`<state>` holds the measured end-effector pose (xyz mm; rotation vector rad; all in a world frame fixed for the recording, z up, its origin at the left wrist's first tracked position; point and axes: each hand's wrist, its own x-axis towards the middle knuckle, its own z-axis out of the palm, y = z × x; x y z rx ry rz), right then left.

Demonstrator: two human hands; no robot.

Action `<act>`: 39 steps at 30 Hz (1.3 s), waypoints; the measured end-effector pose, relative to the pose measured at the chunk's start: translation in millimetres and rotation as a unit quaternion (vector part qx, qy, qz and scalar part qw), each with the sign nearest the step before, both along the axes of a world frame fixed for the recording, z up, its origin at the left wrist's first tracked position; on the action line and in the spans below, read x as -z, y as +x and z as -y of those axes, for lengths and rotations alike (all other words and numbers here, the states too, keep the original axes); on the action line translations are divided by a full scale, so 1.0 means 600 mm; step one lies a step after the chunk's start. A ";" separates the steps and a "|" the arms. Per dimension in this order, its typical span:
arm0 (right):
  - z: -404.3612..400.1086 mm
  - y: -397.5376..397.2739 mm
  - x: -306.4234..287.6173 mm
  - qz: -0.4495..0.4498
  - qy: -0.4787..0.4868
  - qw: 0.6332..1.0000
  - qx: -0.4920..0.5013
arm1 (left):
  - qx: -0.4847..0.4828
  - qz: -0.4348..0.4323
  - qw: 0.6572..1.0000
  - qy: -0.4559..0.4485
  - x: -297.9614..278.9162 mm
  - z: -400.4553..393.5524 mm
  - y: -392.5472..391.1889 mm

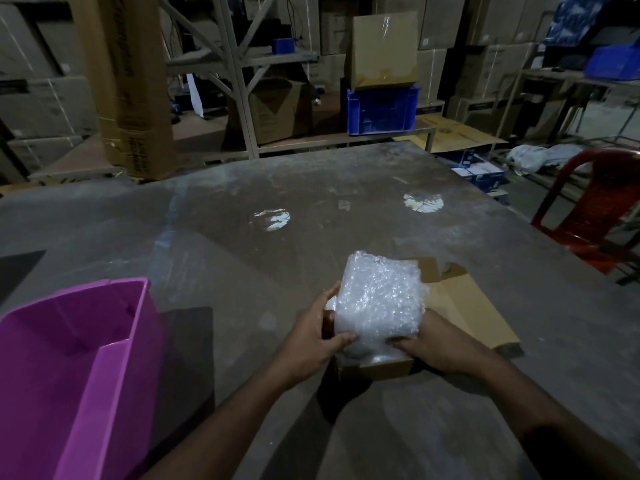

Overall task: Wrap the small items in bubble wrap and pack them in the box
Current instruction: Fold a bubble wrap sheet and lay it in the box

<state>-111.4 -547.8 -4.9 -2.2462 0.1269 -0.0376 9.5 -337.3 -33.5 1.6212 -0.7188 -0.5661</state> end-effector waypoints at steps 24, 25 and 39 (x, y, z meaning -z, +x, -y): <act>-0.002 0.018 0.028 -0.059 -0.132 0.989 0.029 | -0.004 0.134 0.981 0.137 0.000 -0.007 -0.002; -0.003 0.018 0.028 -0.059 -0.119 0.991 0.028 | 0.006 0.120 0.982 0.147 0.004 -0.009 -0.003; 0.000 0.054 0.056 -0.026 0.180 0.965 0.187 | -0.111 0.166 0.951 0.236 0.018 0.024 -0.004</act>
